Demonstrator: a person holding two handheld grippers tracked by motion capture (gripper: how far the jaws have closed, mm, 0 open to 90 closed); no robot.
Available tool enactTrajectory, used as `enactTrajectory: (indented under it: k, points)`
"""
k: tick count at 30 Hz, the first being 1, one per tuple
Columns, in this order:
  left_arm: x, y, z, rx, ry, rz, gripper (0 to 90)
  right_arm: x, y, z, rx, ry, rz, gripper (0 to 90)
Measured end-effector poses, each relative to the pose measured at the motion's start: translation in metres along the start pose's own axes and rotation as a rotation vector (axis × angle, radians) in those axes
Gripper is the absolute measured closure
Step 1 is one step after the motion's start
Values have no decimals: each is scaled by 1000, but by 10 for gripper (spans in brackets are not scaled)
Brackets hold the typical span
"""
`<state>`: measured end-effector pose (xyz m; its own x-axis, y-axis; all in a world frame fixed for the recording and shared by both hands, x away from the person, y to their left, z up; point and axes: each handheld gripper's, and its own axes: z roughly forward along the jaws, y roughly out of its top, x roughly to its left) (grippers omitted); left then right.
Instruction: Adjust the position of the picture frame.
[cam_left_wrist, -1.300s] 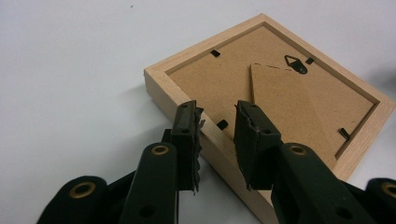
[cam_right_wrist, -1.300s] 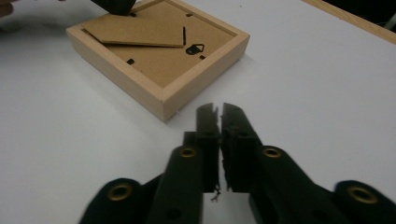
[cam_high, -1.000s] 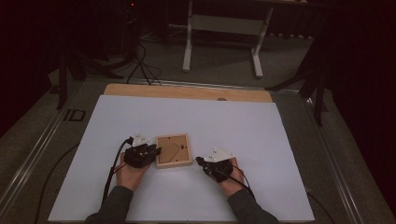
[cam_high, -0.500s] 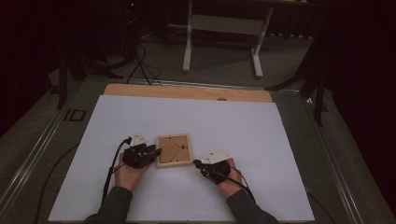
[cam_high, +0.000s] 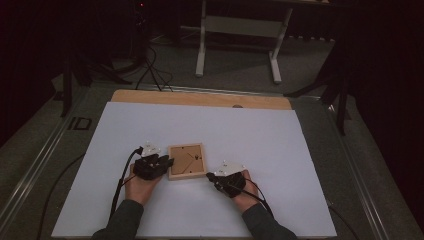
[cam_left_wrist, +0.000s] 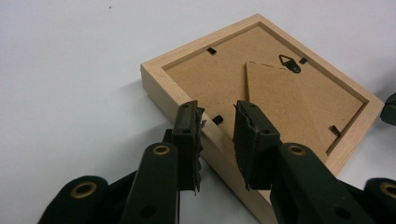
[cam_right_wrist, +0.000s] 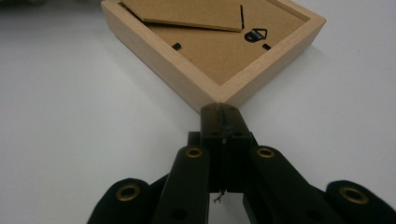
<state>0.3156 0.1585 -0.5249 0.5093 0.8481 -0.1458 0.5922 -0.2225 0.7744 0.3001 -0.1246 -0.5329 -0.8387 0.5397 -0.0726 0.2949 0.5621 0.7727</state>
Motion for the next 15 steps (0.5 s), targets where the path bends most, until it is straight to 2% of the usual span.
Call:
enactTrajectory:
  k: [8, 15]
  points:
    - [-2, 1, 3, -8, 3, -8, 712, -3, -1, -1, 1, -5, 8, 893]
    - [-5, 7, 11, -10, 10, 4, 717, -6, -2, -4, 1, -3, 18, 893]
